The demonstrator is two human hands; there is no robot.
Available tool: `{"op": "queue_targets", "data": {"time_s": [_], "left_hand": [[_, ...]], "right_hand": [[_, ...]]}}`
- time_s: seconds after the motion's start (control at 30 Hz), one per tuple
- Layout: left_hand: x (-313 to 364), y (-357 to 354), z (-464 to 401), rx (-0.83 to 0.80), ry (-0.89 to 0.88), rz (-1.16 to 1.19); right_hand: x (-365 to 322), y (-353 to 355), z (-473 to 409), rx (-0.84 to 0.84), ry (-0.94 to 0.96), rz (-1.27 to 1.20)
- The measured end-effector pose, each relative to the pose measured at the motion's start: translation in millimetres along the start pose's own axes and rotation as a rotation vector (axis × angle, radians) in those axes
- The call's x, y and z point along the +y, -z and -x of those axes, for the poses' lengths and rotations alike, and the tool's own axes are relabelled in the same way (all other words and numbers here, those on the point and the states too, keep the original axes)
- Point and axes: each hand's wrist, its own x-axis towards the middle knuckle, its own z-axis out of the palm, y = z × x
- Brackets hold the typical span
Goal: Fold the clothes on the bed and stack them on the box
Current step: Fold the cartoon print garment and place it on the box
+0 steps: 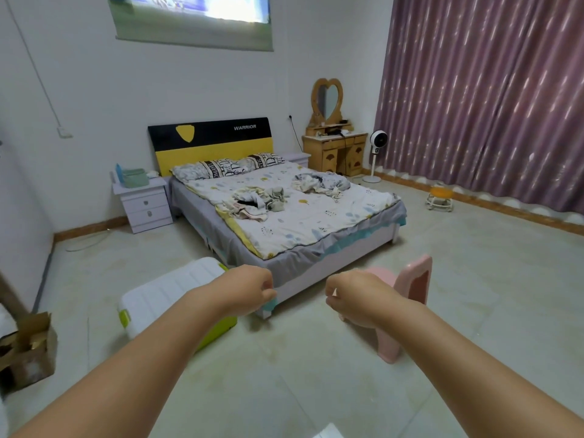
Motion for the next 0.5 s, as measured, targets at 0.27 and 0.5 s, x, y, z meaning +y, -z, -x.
{"op": "queue_targets", "data": {"time_s": [0.27, 0.5], "left_hand": [[0, 13, -89, -0.01, 0.035, 0.002], [-14, 24, -178, -0.041, 0.014, 0.002]], "right_hand": [[45, 8, -92, -0.002, 0.059, 0.012], [74, 6, -168, -0.015, 0.042, -0.005]]}}
